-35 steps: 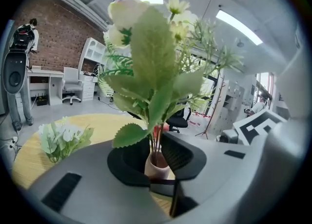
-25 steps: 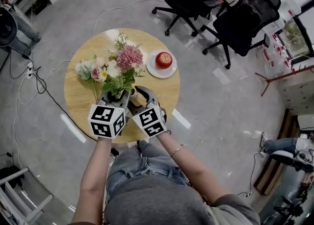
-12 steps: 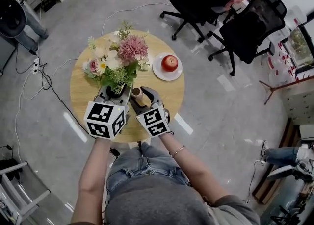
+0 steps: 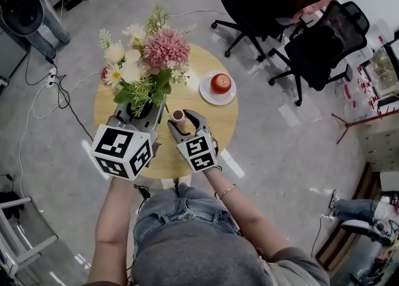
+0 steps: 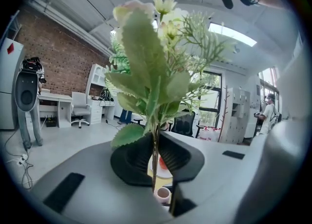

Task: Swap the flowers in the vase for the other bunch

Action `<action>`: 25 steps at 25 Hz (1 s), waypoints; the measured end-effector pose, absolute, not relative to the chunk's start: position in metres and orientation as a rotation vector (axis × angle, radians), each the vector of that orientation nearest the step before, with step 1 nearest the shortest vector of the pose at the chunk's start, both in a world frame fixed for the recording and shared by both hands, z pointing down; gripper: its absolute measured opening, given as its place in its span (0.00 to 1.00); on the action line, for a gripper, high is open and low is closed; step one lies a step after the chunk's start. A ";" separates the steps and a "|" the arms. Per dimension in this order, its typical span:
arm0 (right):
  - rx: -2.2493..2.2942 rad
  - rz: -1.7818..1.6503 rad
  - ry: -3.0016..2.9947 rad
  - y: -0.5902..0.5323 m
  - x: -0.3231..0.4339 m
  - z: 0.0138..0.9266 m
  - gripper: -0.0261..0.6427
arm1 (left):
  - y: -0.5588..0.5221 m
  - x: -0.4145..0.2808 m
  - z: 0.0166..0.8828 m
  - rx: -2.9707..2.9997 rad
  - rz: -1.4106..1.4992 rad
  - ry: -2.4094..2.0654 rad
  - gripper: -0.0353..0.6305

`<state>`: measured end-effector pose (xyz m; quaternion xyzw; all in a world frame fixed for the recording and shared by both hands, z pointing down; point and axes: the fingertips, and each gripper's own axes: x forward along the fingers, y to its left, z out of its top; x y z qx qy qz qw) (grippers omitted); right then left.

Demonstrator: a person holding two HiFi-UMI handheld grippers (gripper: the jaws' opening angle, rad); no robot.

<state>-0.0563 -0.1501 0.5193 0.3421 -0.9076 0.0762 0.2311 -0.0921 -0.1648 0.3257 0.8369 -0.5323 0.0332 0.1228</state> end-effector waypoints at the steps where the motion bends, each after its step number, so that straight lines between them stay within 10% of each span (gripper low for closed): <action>1: 0.939 0.209 -2.496 -0.151 -0.056 0.519 0.39 | -0.164 -0.096 0.322 2.438 0.093 -1.571 0.12; 25: 0.969 0.209 -2.487 -0.151 -0.064 0.519 0.39 | -0.133 -0.154 0.453 2.122 0.464 -1.514 0.12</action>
